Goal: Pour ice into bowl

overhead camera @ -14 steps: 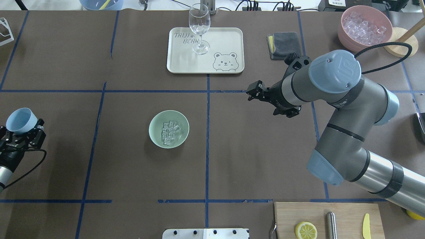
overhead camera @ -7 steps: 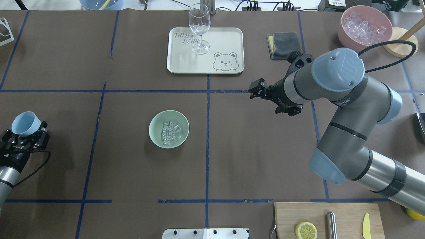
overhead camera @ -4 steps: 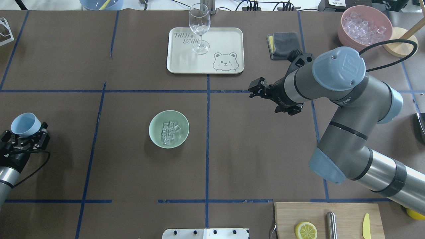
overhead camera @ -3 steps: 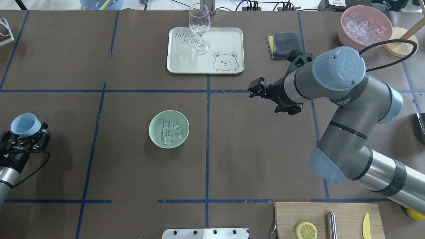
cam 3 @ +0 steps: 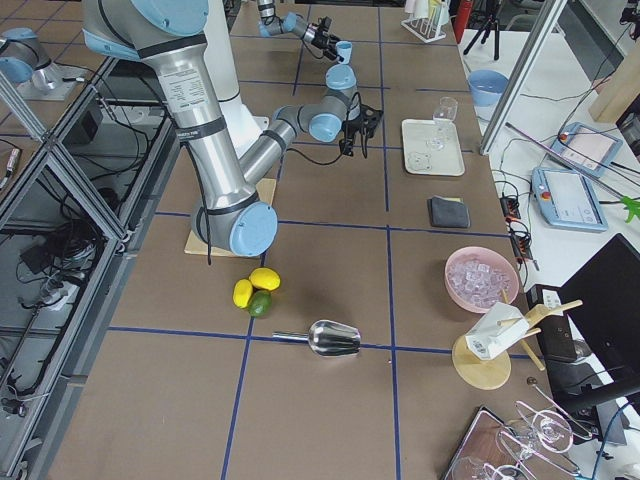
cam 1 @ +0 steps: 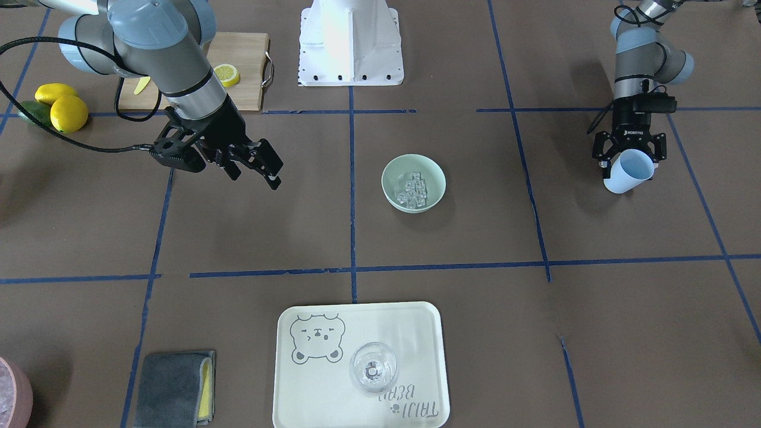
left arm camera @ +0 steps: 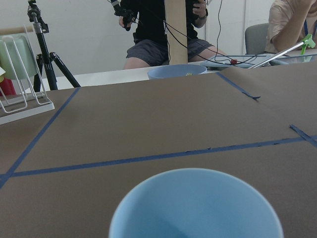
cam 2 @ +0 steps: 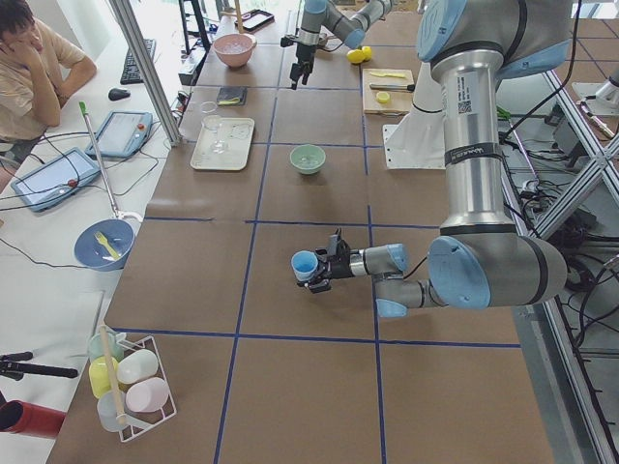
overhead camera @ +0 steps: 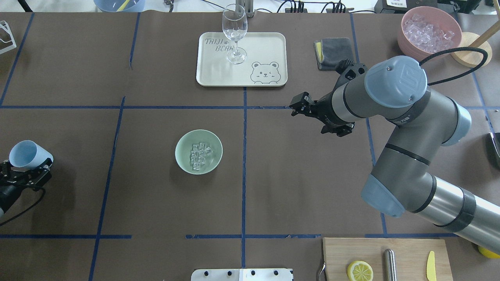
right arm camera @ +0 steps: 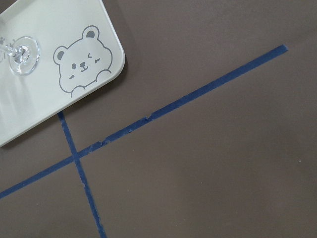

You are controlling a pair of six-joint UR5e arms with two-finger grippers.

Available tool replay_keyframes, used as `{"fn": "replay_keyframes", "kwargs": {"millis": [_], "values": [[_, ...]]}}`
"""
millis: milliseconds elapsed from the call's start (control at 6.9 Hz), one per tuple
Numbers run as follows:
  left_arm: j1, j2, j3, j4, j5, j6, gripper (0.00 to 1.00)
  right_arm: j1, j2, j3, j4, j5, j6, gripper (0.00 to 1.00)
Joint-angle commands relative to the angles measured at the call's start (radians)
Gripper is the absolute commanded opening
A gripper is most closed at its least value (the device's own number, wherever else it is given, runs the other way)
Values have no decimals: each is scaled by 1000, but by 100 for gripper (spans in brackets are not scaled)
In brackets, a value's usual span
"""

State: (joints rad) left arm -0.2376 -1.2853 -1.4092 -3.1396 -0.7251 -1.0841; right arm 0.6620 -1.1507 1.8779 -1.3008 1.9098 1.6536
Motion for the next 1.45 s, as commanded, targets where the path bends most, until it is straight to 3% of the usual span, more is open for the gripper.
{"fn": "replay_keyframes", "kwargs": {"millis": [0, 145, 435, 725, 1015, 1160, 1305], "values": [[4, 113, -148, -13, -176, 94, 100, -4, 6, 1, 0, 0, 5, 100], [3, 162, -178, -13, -241, 131, 100, -5, 8, -3, 2, 0, 5, 100], [-9, 243, -215, -13, -482, 258, 100, -12, 25, 3, 2, 0, 6, 100], [-95, 331, -263, -10, -621, 350, 100, -60, 46, 3, 3, 0, 5, 100], [-341, 313, -257, 2, -875, 539, 100, -125, 78, -3, 2, -2, 3, 100], [-459, 272, -257, 59, -981, 629, 100, -177, 92, -19, 2, -43, 0, 100], [-602, 200, -258, 164, -1084, 703, 100, -232, 129, -43, 0, -148, 0, 100]]}}
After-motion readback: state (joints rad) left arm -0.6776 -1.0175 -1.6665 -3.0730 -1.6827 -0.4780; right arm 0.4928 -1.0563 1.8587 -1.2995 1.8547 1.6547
